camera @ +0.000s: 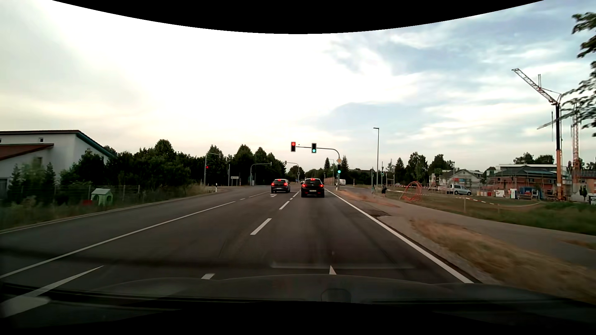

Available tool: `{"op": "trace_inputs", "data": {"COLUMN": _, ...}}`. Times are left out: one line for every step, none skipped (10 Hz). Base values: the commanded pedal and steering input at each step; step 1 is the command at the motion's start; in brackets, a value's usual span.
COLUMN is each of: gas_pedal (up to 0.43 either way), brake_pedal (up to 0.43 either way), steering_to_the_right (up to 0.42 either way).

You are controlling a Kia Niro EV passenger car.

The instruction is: Follow the waypoints while adhering to traffic rules and regulations

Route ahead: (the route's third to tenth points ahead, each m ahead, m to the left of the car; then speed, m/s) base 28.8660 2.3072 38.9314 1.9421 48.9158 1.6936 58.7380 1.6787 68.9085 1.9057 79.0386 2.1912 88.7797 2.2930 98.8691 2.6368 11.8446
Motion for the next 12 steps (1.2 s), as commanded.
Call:
{"op": "trace_inputs", "data": {"gas_pedal": 0.0, "brake_pedal": 0.104, "steering_to_the_right": 0.001}}
{"op": "trace_inputs", "data": {"gas_pedal": 0.0, "brake_pedal": 0.14, "steering_to_the_right": 0.001}}
{"op": "trace_inputs", "data": {"gas_pedal": 0.0, "brake_pedal": 0.159, "steering_to_the_right": 0.001}}
{"op": "trace_inputs", "data": {"gas_pedal": 0.0, "brake_pedal": 0.165, "steering_to_the_right": 0.001}}
{"op": "trace_inputs", "data": {"gas_pedal": 0.0, "brake_pedal": 0.171, "steering_to_the_right": 0.001}}
{"op": "trace_inputs", "data": {"gas_pedal": 0.0, "brake_pedal": 0.171, "steering_to_the_right": 0.001}}
{"op": "trace_inputs", "data": {"gas_pedal": 0.0, "brake_pedal": 0.177, "steering_to_the_right": 0.001}}
{"op": "trace_inputs", "data": {"gas_pedal": 0.0, "brake_pedal": 0.189, "steering_to_the_right": 0.001}}
{"op": "trace_inputs", "data": {"gas_pedal": 0.0, "brake_pedal": 0.195, "steering_to_the_right": 0.001}}
{"op": "trace_inputs", "data": {"gas_pedal": 0.0, "brake_pedal": 0.201, "steering_to_the_right": 0.0}}
{"op": "trace_inputs", "data": {"gas_pedal": 0.0, "brake_pedal": 0.201, "steering_to_the_right": 0.0}}
{"op": "trace_inputs", "data": {"gas_pedal": 0.0, "brake_pedal": 0.213, "steering_to_the_right": 0.0}}
